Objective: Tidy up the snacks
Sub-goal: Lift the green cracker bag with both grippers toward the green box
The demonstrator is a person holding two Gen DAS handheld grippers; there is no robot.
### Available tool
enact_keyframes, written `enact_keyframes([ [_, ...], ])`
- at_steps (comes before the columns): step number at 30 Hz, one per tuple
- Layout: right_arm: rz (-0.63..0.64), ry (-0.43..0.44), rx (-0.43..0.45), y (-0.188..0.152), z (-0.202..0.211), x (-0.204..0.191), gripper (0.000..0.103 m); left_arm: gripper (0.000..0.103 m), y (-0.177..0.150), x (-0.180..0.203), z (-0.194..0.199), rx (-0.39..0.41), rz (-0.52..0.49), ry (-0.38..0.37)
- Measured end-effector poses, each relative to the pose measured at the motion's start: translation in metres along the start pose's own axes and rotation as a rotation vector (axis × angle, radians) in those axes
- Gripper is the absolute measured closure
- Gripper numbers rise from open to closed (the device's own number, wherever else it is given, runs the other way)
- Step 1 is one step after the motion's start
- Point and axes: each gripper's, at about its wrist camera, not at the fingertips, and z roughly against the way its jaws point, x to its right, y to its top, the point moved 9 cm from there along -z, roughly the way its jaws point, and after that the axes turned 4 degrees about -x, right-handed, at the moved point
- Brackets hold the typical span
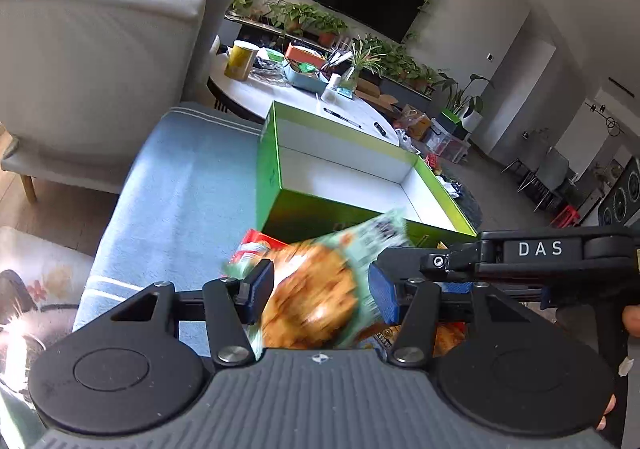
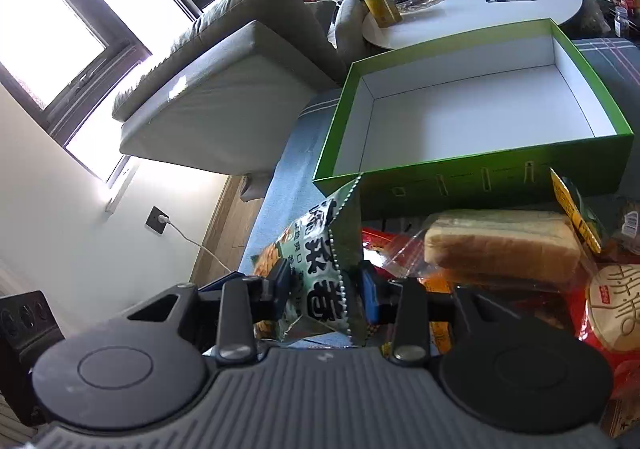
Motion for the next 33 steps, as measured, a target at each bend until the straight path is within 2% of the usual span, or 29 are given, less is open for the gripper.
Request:
enact_keyframes([
  [2,-0.024,0.022,-0.006,-0.001,-0.002,0.003,0.025,0.055,0.001,0.004,-0.005,-0.006,0.000,0.002],
  [3,-0.034,0.034,-0.006,0.000,-0.002,0.004,0.029,0.055,0.004,0.010,-0.008,-0.005,-0.011,0.009],
  [6,-0.035,0.020,0.011,0.006,0.001,0.006,0.029,0.054,0.008,0.023,-0.007,-0.002,-0.058,0.017],
  [7,-0.039,0.019,0.013,0.007,0.003,0.008,0.029,0.051,0.009,0.022,-0.004,0.004,-0.066,0.035],
  [10,-0.011,0.001,0.015,0.008,0.008,0.013,0.029,0.036,0.003,0.002,0.007,0.026,-0.043,0.116],
  [14,0.013,0.015,-0.029,-0.003,0.001,0.009,0.022,0.034,-0.022,-0.034,0.011,-0.015,0.032,0.145],
  [17,0.020,0.024,-0.068,-0.012,-0.008,0.001,0.013,0.034,-0.039,-0.053,0.009,-0.058,0.088,0.125],
  [21,0.028,0.009,-0.095,-0.020,-0.018,-0.005,0.011,0.030,-0.059,-0.054,0.002,-0.124,0.128,-0.043],
  [23,0.033,-0.010,-0.108,-0.023,-0.024,-0.006,0.011,0.030,-0.065,-0.048,-0.003,-0.132,0.128,-0.086],
  [29,0.033,-0.046,-0.115,-0.030,-0.033,0.001,0.013,0.029,-0.068,-0.033,-0.010,-0.110,0.045,-0.037],
  [33,0.060,-0.064,-0.098,-0.030,-0.029,-0.002,0.013,0.029,-0.072,-0.035,-0.003,-0.116,0.046,-0.009],
])
